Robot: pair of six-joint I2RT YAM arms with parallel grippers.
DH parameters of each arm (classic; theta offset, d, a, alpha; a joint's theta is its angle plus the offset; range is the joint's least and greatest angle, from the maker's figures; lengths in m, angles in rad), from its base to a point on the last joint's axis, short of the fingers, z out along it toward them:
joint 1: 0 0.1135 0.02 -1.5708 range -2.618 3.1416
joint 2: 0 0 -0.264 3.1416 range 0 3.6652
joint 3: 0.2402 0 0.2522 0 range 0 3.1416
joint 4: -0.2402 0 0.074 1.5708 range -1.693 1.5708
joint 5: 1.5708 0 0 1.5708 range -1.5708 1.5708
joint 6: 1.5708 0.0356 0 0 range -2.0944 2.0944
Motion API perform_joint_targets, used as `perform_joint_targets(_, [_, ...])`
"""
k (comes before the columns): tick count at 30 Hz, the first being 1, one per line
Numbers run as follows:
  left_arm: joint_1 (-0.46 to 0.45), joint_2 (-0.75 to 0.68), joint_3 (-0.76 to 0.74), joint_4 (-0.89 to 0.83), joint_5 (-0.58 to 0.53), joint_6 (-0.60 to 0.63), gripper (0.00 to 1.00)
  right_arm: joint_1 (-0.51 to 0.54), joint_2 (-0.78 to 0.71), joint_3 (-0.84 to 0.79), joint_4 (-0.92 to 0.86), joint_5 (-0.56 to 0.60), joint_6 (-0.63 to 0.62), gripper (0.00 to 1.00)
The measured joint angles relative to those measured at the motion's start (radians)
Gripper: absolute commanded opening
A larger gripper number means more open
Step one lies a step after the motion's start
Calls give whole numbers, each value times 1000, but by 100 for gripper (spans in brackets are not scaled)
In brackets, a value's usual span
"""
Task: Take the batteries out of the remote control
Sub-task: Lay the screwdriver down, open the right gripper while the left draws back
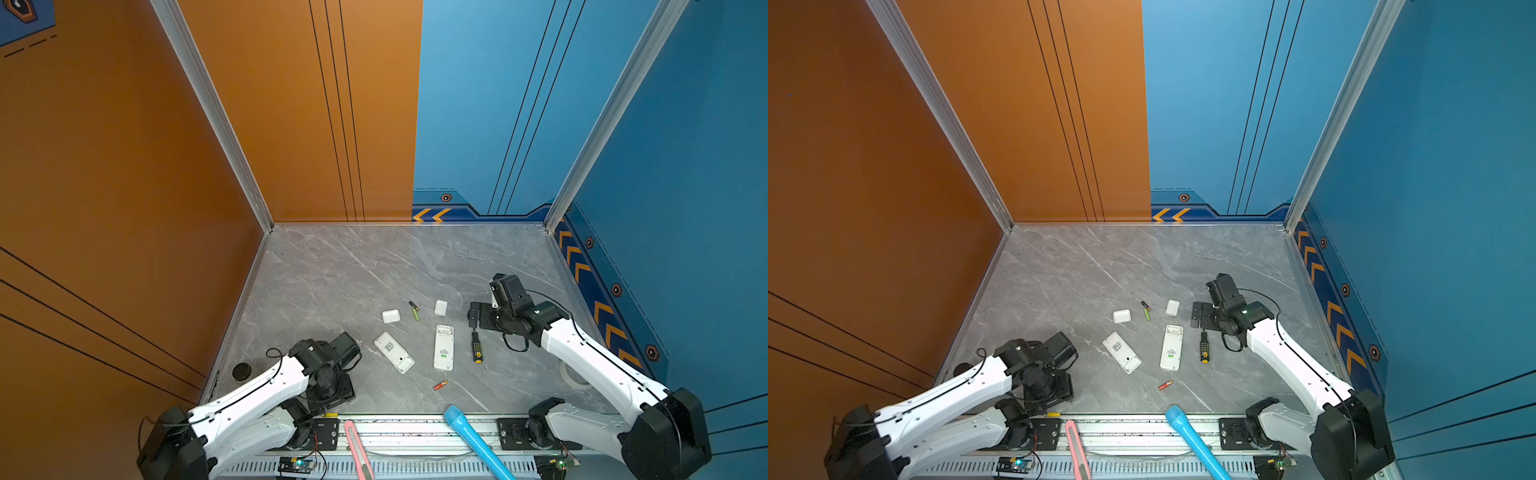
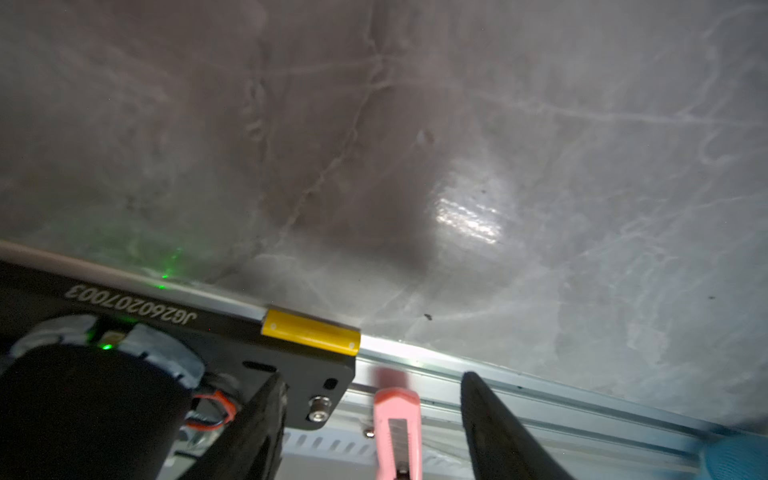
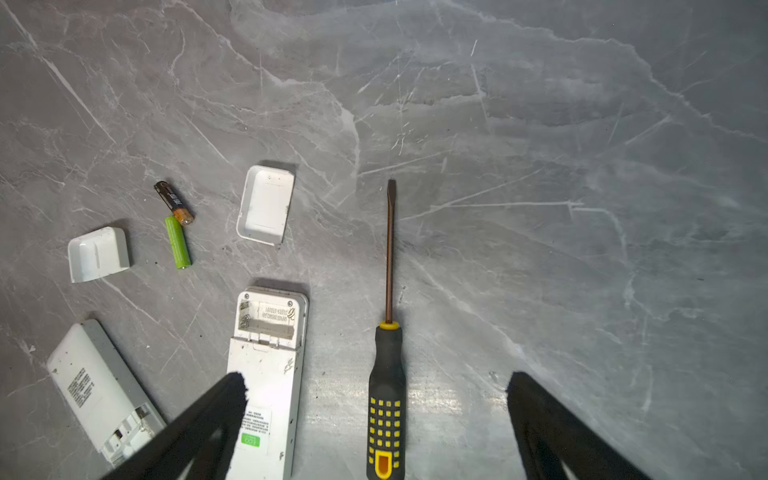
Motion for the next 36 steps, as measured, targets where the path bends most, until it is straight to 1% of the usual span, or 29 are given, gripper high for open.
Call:
perform_joint_targets(3, [-1, -50, -26, 22, 8, -66, 66, -5, -11, -5, -3, 0, 0, 100])
perform_joint_targets(5, [-13, -56, -31, 26, 7, -105, 67, -7, -15, -9, -4, -1, -2, 100])
perform_joint_targets(12, [-98, 23, -33, 17, 15, -212, 71, -19, -39, -37, -6, -4, -4, 100])
perform_joint_targets(16, [-113, 28, -33, 15, 14, -242, 71, -34, -58, -47, -7, -5, -4, 100])
perform_joint_targets(19, [-113, 4, -33, 15, 1, -272, 70, -43, -69, -53, -7, -11, -6, 100])
perform_joint_targets(24, [-98, -19, -34, 16, -37, -297, 70, -55, -90, -57, -7, -26, -8, 100])
perform_joint_targets(31, [-87, 65, -42, 29, -55, -298, 70, -72, -122, -66, -7, -31, -8, 100])
perform_joint_targets(36, [-85, 77, -47, 66, -77, -302, 70, -93, -148, -78, -7, -39, -8, 100])
